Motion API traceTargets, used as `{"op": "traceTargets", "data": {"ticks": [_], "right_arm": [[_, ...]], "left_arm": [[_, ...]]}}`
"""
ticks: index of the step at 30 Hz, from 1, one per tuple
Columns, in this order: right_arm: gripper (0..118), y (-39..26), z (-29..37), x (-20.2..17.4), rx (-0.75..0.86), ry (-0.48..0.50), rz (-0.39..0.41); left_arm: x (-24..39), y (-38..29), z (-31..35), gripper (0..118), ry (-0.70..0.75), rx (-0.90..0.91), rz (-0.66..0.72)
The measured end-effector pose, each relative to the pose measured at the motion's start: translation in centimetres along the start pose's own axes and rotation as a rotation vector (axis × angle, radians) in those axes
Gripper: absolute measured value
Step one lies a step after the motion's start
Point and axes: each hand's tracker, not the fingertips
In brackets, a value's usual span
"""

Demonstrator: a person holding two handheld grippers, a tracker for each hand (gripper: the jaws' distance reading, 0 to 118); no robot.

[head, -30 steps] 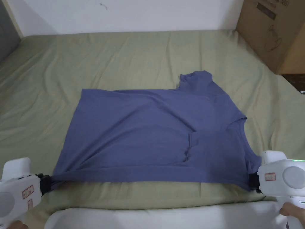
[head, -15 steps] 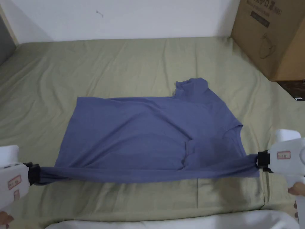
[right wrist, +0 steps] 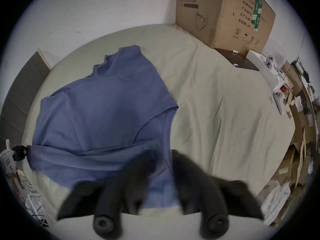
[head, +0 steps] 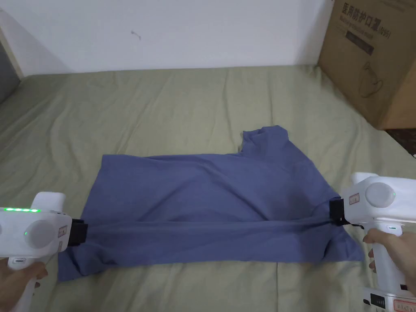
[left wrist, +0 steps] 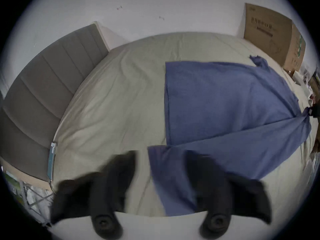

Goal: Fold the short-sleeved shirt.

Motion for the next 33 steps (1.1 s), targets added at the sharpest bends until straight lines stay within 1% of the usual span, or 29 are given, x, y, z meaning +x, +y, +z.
{"op": "traceTargets", "data": {"ticks": [1, 4, 5, 7, 8, 9, 10, 11, 12, 13, 14, 15, 17, 19, 20, 21, 22, 24, 25, 26, 27, 28, 30, 32, 33], "right_arm": [[69, -0.3, 0.0, 0.3, 0.003, 0.006, 0.001], [69, -0.9, 1.2, 0.5, 0.021, 0.030, -0.015], [69, -1.2, 1.5, 0.8, 0.036, 0.041, -0.008], [69, -1.9, 2.6, 0.5, 0.066, 0.033, 0.010], [67, -2.2, 3.1, 0.3, 0.075, 0.034, 0.026], [61, -2.8, 3.6, 0.4, 0.092, 0.037, 0.050], [49, -3.3, 4.1, 0.1, 0.116, 0.029, 0.089], [23, -4.2, 4.6, -0.4, 0.140, 0.006, 0.126], [5, -5.0, 4.9, -0.7, 0.150, -0.007, 0.133], [3, -6.0, 5.6, -1.0, 0.143, 0.008, 0.124], [0, -6.8, 5.8, -1.1, 0.129, 0.063, 0.117], [0, -7.7, 6.0, -1.3, 0.127, 0.093, 0.094], [0, -8.8, 5.9, -1.4, 0.122, 0.073, 0.104], [0, -9.5, 5.6, -1.7, 0.104, 0.084, 0.106], [0, -9.7, 5.5, -1.8, 0.086, 0.094, 0.094], [0, -9.8, 5.1, -1.8, 0.075, 0.106, 0.089], [0, -10.0, 5.0, -1.9, 0.078, 0.104, 0.085], [0, -10.1, 5.1, -2.2, 0.078, 0.103, 0.090], [0, -10.3, 5.7, -2.3, 0.080, 0.104, 0.092], [0, -10.3, 5.9, -2.4, 0.080, 0.107, 0.096], [0, -10.3, 5.9, -2.4, 0.077, 0.113, 0.098], [0, -10.3, 5.9, -2.5, 0.077, 0.116, 0.099], [0, -10.3, 5.8, -2.4, 0.078, 0.114, 0.102], [0, -10.4, 5.7, -2.2, 0.072, 0.113, 0.094], [0, -10.5, 5.8, -2.0, 0.065, 0.115, 0.089]], "left_arm": [[-0.3, -0.3, 0.1, 102, 0.000, -0.005, 0.023], [-1.4, -1.0, 1.8, 102, -0.048, 0.016, 0.137], [-1.8, -1.3, 2.5, 102, -0.068, 0.012, 0.165], [-2.5, -2.3, 4.1, 102, -0.110, 0.051, 0.219], [-2.7, -3.0, 4.1, 101, -0.132, 0.072, 0.229], [-2.9, -3.7, 4.8, 101, -0.159, 0.080, 0.237], [-3.1, -4.2, 5.5, 94, -0.184, 0.088, 0.241], [-3.2, -4.8, 6.2, 77, -0.214, 0.098, 0.242], [-2.9, -5.4, 7.5, 47, -0.220, 0.103, 0.240], [-2.7, -6.0, 7.9, 0, -0.207, 0.099, 0.240], [-2.7, -6.9, 8.3, 0, -0.166, 0.113, 0.246], [-2.6, -7.7, 8.5, 0, -0.178, 0.105, 0.259], [-1.4, -8.5, 9.3, 0, -0.197, 0.084, 0.258], [-1.0, -9.3, 9.0, 0, -0.185, 0.058, 0.256], [-0.9, -9.9, 7.7, 0, -0.181, 0.060, 0.253], [-0.8, -10.0, 7.3, 3, -0.175, 0.060, 0.261], [-0.8, -9.9, 7.0, 25, -0.181, 0.049, 0.272], [-0.6, -9.3, 6.5, 86, -0.194, 0.044, 0.294], [-0.3, -8.9, 6.0, 107, -0.195, 0.034, 0.294], [0.0, -8.5, 5.4, 109, -0.190, 0.024, 0.286], [0.3, -8.1, 5.0, 106, -0.170, 0.019, 0.278], [0.5, -7.6, 4.6, 106, -0.144, 0.011, 0.266], [0.9, -7.0, 3.6, 105, -0.141, -0.002, 0.261], [0.0, -6.7, 1.7, 92, -0.154, -0.030, 0.289], [-0.2, -6.7, 1.4, 88, -0.163, -0.038, 0.310]]}}
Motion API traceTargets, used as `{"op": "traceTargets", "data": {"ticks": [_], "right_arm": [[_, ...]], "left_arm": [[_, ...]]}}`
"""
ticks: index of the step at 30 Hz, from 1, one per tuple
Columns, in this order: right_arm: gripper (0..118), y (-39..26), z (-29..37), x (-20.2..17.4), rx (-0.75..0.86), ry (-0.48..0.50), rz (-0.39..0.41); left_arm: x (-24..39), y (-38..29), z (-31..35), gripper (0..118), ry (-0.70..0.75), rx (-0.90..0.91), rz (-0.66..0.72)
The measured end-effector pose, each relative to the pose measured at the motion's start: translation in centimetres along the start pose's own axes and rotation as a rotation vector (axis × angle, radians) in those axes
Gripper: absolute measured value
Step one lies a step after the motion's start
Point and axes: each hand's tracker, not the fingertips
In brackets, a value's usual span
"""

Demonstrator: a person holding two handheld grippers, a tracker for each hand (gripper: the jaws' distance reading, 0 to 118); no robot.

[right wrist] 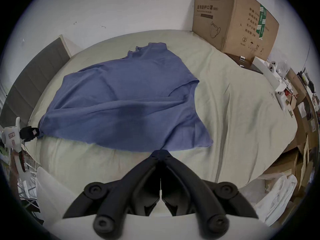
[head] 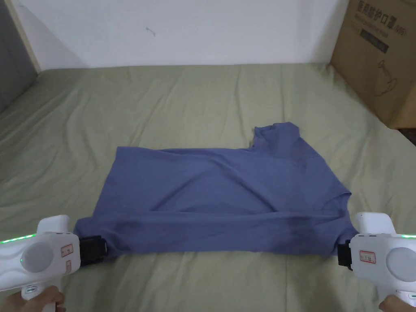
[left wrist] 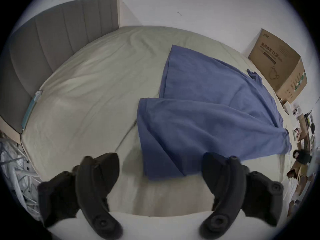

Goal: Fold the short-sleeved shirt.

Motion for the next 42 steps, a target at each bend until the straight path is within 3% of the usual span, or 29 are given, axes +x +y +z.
{"op": "traceTargets", "data": {"ticks": [6, 7, 9, 10, 14, 15, 16, 17, 18, 22, 23, 24, 25, 27, 28, 30, 36, 42], "right_arm": [[0, -0.7, -1.0, 1.1, -0.033, -0.009, -0.015], [0, -0.8, -1.1, 1.1, -0.038, -0.010, -0.018], [0, -1.0, -1.1, 1.2, -0.047, -0.010, -0.023], [0, -1.0, -1.2, 1.3, -0.052, -0.010, -0.029], [0, -1.0, -0.9, 1.5, -0.050, -0.012, -0.040], [7, -0.8, -0.8, 1.6, -0.041, -0.013, -0.039], [31, -0.4, -0.9, 1.9, -0.033, -0.019, -0.039], [68, 0.0, -1.1, 2.3, -0.027, -0.029, -0.044], [79, 0.4, -1.3, 2.7, -0.023, -0.035, -0.054], [77, 2.0, -3.1, 4.5, -0.014, -0.045, -0.124], [69, 2.2, -4.0, 4.7, -0.029, -0.046, -0.141], [43, 2.4, -4.7, 4.7, -0.049, -0.040, -0.147], [5, 2.4, -5.6, 4.7, -0.083, -0.040, -0.149], [5, 1.8, -7.1, 4.1, -0.144, 0.000, -0.150], [5, 1.9, -6.8, 3.6, -0.119, -0.070, -0.115], [5, 2.3, -5.2, 3.2, -0.083, -0.083, -0.055], [5, 3.1, -2.0, 4.9, -0.058, -0.044, -0.090], [5, 1.4, 0.7, 5.7, -0.031, -0.059, -0.070]], "left_arm": [[0.1, -0.7, 0.4, 86, -0.008, 0.010, 0.012], [-0.3, -0.7, 0.2, 80, -0.016, 0.009, 0.005], [0.0, -0.8, 0.1, 25, -0.015, 0.008, -0.004], [0.2, -0.9, 0.0, 8, -0.022, 0.010, -0.012], [1.3, -0.4, -0.5, 5, 0.001, 0.005, -0.080], [1.1, -0.4, -0.5, 5, 0.011, 0.005, -0.094], [1.0, -0.4, -0.4, 5, 0.009, 0.007, -0.098], [0.9, -0.3, -0.3, 5, 0.005, 0.006, -0.095], [0.8, -0.3, -0.1, 5, 0.000, 0.004, -0.092], [0.7, -0.2, 0.6, 5, -0.011, 0.008, -0.096], [0.8, -0.1, 0.6, 5, -0.011, 0.007, -0.102], [0.9, -0.1, 0.6, 5, -0.007, 0.006, -0.109], [1.0, -0.1, 0.6, 5, -0.005, 0.006, -0.115], [1.1, 0.1, 0.7, 5, -0.002, 0.001, -0.124], [1.1, 0.2, 0.7, 5, 0.001, 0.000, -0.126], [1.2, 0.1, 1.0, 5, 0.001, -0.001, -0.130], [0.6, 0.8, 3.0, 5, -0.016, 0.021, -0.137], [-0.1, -0.5, 5.7, 5, -0.023, 0.029, -0.180]]}}
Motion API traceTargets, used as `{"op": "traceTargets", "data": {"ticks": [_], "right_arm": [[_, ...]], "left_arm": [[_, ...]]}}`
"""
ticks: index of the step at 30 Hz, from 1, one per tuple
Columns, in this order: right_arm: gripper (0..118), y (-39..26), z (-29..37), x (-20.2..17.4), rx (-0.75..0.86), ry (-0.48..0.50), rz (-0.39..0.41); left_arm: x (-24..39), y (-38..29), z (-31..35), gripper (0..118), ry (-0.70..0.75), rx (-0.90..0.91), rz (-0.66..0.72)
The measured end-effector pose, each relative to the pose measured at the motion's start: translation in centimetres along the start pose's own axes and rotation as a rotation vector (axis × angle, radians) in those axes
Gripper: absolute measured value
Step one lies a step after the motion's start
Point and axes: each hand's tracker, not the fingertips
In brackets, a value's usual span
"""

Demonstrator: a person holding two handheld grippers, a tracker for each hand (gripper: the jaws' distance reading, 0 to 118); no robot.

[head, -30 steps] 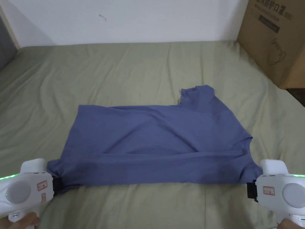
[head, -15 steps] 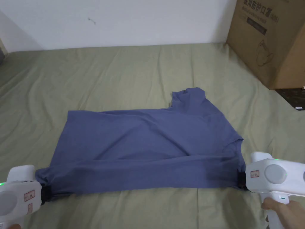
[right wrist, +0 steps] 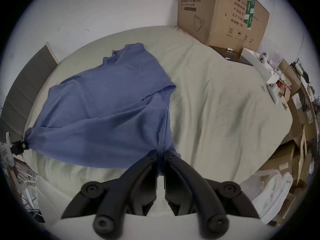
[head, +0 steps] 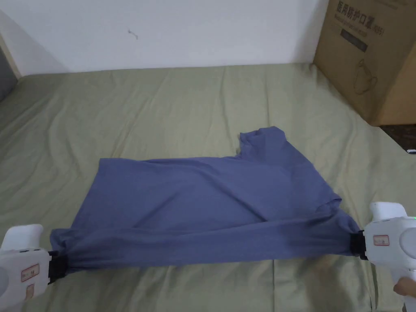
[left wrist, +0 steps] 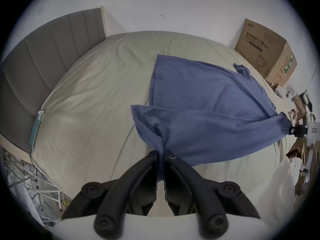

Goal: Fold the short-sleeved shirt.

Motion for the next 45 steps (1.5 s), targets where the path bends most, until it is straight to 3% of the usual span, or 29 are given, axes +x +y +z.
{"op": "traceTargets", "data": {"ticks": [6, 10, 12, 13, 14, 16, 20, 21, 22, 24, 25, 31, 34, 35, 36, 38, 45], "right_arm": [[5, -5.1, -0.9, 1.6, -0.107, -0.017, -0.011], [10, -6.5, -1.6, 2.1, -0.103, 0.017, -0.087], [51, -5.7, -0.9, 1.8, -0.113, 0.016, -0.084], [65, -5.5, -0.6, 1.7, -0.111, 0.010, -0.072], [66, -5.2, -0.2, 1.4, -0.095, 0.002, -0.048], [66, -4.2, 0.9, 1.1, -0.049, -0.020, -0.030], [65, -1.3, 2.0, 0.4, 0.029, 0.041, -0.036], [65, -0.7, 2.0, 0.0, 0.036, 0.051, -0.031], [59, -0.1, 2.5, -0.8, 0.044, 0.053, -0.020], [0, 0.4, 1.6, -2.1, 0.058, 0.039, 0.008], [0, 0.4, 1.0, -2.4, 0.045, 0.027, 0.014], [0, 1.7, -3.0, -3.5, -0.011, 0.084, -0.023], [0, 4.7, -3.6, -4.1, 0.014, 0.108, -0.002], [7, 6.2, -4.1, -4.3, 0.024, 0.100, 0.002], [31, 7.9, -4.8, -4.4, 0.029, 0.100, 0.026], [93, 11.6, -6.8, -4.8, 0.039, 0.092, 0.067], [91, 20.8, -15.7, -5.0, -0.020, -0.002, 0.083]], "left_arm": [[0.0, -5.5, 0.5, 5, 0.029, -0.091, -0.070], [0.2, -7.0, 0.1, 9, 0.037, -0.092, -0.046], [0.2, -6.6, 0.6, 47, 0.041, -0.077, 0.011], [-0.5, -6.4, 0.3, 69, 0.045, -0.085, 0.044], [-0.9, -6.1, 0.6, 90, 0.028, -0.061, 0.068], [-0.7, -5.3, 1.6, 97, 0.027, -0.026, 0.081], [1.0, -2.5, 3.5, 96, 0.024, 0.042, 0.061], [1.5, -1.9, 3.5, 91, -0.014, 0.059, 0.061], [1.9, -1.4, 3.4, 75, -0.034, 0.076, 0.057], [2.9, -0.7, 2.3, 5, -0.039, 0.059, 0.049], [2.7, -0.6, 1.0, 0, -0.037, 0.055, 0.039], [4.6, 1.7, -0.9, 0, -0.076, 0.041, 0.042], [5.3, 3.3, -1.5, 0, -0.085, 0.048, 0.036], [5.4, 3.9, -1.8, 0, -0.084, 0.051, 0.035], [5.6, 4.5, -2.2, 0, -0.084, 0.057, 0.035], [5.7, 5.7, -3.0, 0, -0.089, 0.058, 0.039], [7.2, 8.2, -6.3, 0, -0.081, 0.019, 0.013]]}}
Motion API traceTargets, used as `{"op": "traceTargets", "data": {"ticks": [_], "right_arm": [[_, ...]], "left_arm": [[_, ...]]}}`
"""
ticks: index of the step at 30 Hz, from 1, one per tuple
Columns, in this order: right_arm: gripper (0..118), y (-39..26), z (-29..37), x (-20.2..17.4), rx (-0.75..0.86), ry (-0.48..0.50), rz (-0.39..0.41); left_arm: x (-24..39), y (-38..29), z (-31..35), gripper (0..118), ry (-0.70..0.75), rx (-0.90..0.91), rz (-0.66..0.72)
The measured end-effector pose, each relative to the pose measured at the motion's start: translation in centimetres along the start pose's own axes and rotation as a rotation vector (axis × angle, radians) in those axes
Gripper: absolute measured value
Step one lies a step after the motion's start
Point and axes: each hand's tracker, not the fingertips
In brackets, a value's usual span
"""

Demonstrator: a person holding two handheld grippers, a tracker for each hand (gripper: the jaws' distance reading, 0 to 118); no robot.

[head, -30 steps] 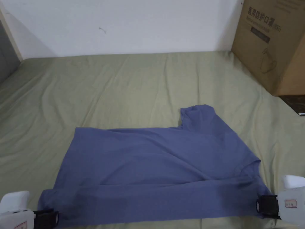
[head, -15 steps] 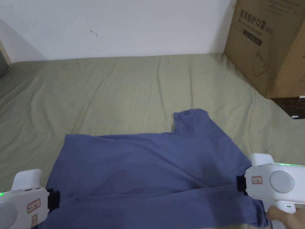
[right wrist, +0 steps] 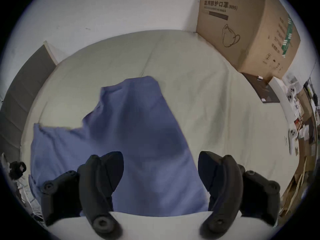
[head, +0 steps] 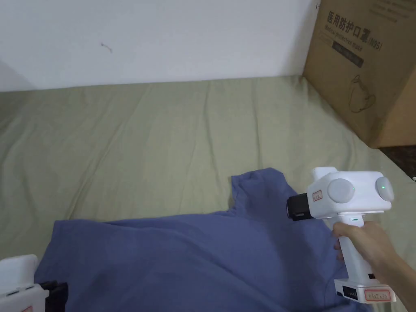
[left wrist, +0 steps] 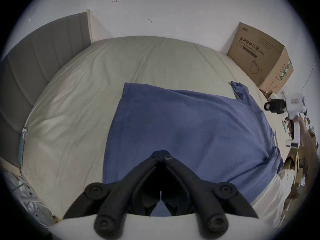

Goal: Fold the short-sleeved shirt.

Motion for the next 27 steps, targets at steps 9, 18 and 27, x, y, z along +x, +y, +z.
{"op": "traceTargets", "data": {"ticks": [9, 18, 27], "right_arm": [[73, 0.0, -5.1, 0.9, -0.074, 0.022, -0.007], [0, 0.6, -2.6, 0.2, -0.010, 0.053, -0.011], [0, 0.7, -2.1, 0.4, -0.010, 0.069, -0.022]], "left_arm": [[-1.9, 0.3, -1.9, 0, 0.019, -0.032, 0.053], [-2.4, 0.7, -1.4, 0, 0.026, -0.030, 0.055], [-4.2, 8.0, -6.3, 93, 0.016, -0.022, 0.091]]}}
